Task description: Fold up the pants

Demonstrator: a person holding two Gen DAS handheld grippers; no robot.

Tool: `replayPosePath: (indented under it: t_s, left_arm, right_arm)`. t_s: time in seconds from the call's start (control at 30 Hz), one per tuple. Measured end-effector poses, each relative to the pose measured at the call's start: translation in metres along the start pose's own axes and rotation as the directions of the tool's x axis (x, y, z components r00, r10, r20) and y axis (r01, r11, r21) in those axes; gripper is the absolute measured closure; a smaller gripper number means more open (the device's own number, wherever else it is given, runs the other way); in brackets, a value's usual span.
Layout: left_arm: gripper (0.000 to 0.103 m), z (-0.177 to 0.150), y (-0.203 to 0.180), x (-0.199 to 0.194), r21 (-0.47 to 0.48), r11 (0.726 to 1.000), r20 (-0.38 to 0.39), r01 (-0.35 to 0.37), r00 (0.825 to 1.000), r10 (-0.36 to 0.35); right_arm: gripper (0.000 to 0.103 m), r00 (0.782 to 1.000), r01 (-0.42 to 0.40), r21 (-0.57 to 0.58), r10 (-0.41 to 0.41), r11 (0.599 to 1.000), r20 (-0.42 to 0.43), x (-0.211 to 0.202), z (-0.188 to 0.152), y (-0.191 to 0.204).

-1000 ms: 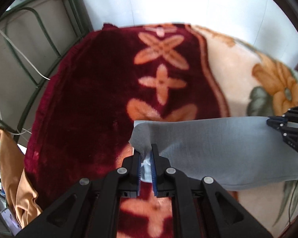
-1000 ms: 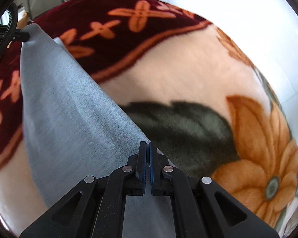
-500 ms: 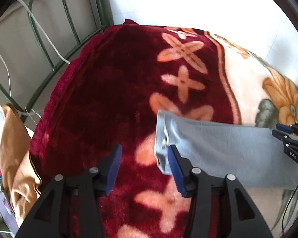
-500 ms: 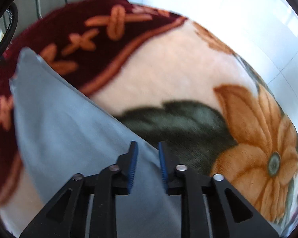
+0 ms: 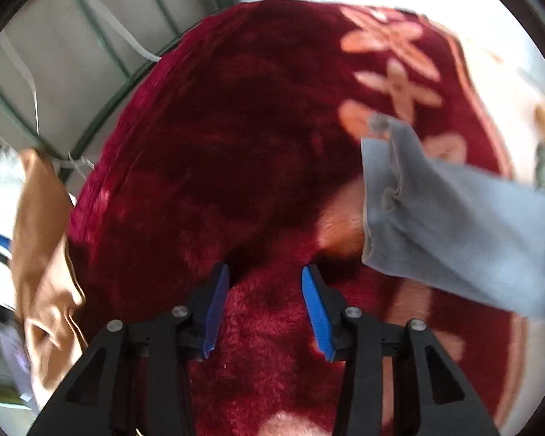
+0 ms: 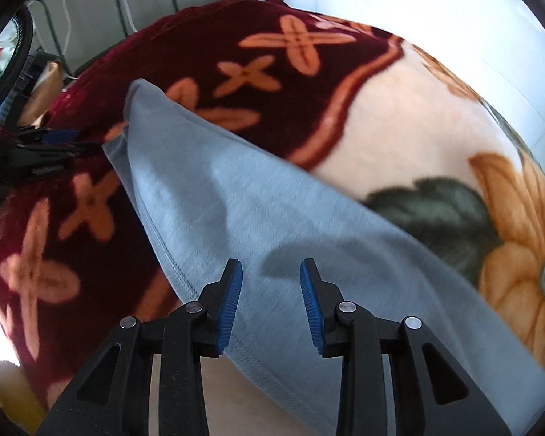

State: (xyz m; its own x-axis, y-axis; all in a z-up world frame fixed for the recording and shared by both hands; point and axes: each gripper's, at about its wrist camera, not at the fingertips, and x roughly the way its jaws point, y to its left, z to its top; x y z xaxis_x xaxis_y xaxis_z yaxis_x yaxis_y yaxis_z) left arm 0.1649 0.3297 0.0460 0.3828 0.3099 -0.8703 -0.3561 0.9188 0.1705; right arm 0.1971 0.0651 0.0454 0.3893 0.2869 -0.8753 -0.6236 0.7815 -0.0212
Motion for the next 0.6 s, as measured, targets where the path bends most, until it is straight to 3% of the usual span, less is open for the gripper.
replayPosePath:
  t_s: [0.1, 0.27, 0.37, 0.6]
  left_arm:
    - [0.061, 0.000, 0.006, -0.020, -0.025, 0.996, 0.042, 0.089, 0.995, -0.088]
    - [0.070, 0.007, -0.012, -0.045, 0.025, 0.972, 0.103, 0.233, 0.967, -0.234]
    - [0.076, 0.014, -0.032, -0.039, 0.071, 0.968, 0.104, 0.241, 0.963, -0.248]
    - [0.076, 0.017, -0.050, -0.005, 0.093, 0.968, 0.072, 0.235, 0.968, -0.242]
  right_arm:
    - [0.069, 1.000, 0.007, 0.077, -0.007, 0.997, 0.003, -0.004, -0.009, 0.000]
    - [0.069, 0.999, 0.037, 0.179, -0.035, 0.983, -0.011, -0.020, -0.030, -0.003]
    - [0.069, 0.998, 0.062, 0.223, -0.060, 0.973, -0.015, -0.029, -0.041, -0.004]
    - [0.069, 0.999, 0.044, 0.268, -0.037, 0.963, -0.029, -0.026, -0.050, 0.002]
